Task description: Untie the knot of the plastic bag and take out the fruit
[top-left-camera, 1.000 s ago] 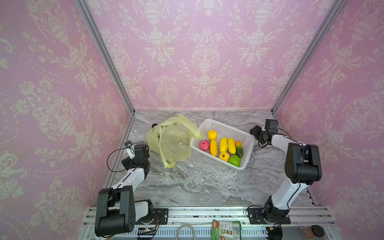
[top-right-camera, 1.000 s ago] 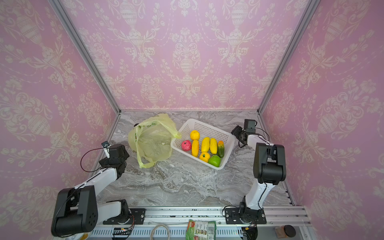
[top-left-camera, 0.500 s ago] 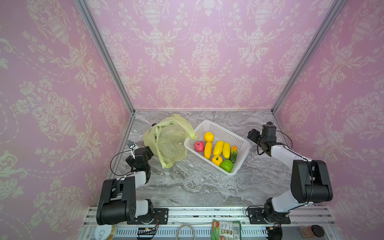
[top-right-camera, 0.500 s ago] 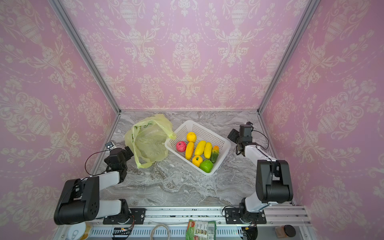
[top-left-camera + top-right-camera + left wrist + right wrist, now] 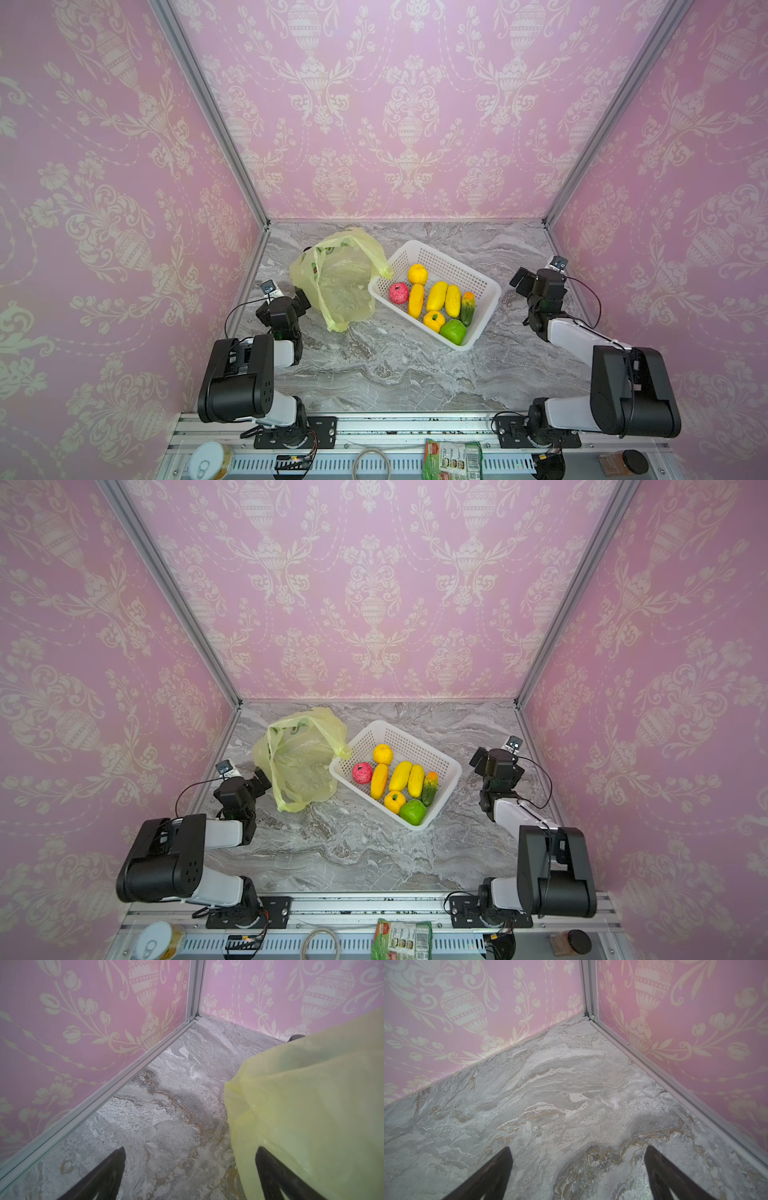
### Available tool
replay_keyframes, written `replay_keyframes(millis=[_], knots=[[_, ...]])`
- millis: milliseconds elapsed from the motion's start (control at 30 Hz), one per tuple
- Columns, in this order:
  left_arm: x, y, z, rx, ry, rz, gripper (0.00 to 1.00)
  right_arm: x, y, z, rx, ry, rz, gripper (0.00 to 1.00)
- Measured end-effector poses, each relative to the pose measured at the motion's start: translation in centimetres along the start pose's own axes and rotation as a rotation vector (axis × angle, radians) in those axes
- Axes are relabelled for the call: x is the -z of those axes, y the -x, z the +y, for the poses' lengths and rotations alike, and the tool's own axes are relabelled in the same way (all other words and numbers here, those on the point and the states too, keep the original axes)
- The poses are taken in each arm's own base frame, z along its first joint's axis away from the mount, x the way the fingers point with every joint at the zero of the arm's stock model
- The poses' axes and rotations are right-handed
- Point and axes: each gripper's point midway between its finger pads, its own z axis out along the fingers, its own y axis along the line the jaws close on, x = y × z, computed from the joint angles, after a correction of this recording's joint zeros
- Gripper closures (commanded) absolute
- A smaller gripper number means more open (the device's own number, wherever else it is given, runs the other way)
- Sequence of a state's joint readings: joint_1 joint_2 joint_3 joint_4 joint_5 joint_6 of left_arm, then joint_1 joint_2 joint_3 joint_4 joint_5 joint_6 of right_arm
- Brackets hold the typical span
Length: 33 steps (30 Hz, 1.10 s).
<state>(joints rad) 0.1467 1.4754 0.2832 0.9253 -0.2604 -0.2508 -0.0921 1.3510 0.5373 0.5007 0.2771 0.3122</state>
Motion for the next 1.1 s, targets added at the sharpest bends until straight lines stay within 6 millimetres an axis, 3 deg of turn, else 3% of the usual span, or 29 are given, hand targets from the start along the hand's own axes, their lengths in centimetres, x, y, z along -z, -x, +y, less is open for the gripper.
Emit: replay_keyframes(millis=[100, 267, 433, 533, 733, 900, 1100], knots=[[0.0, 0.3, -0.3, 0.000, -0.018, -0.014, 0.01, 0.3, -1.5, 0.4, 0.026, 0.060, 0.010, 0.00], [0.2, 0.4, -1.4, -0.032, -0.065, -0.029, 0.01, -1.3, -5.1, -1.0, 0.021, 0.066, 0.121, 0.00], [-0.2, -1.3, -3.7, -0.094, -0.166, -0.030, 0.01, -1.2, -4.9, -0.8, 0.011, 0.093, 0.104, 0.00], [0.2, -3.4, -3.1, -0.114, -0.161, 0.012, 0.01, -0.9, -4.9, -0.9, 0.005, 0.098, 0.087, 0.00], [0.1, -2.4, -4.0, -0.115, -0.200, -0.020, 0.01, 0.6, -5.8, -0.9, 0.009, 0.128, 0.037, 0.00], [-0.4, -2.0, -5.9, -0.135, -0.287, -0.012, 0.01, 0.8, -5.8, -0.2, 0.031, 0.135, 0.024, 0.00], [-0.6, -2.1, -8.3, -0.175, -0.412, 0.025, 0.01, 1.3, -5.4, 3.9, 0.156, 0.239, -0.047, 0.00]])
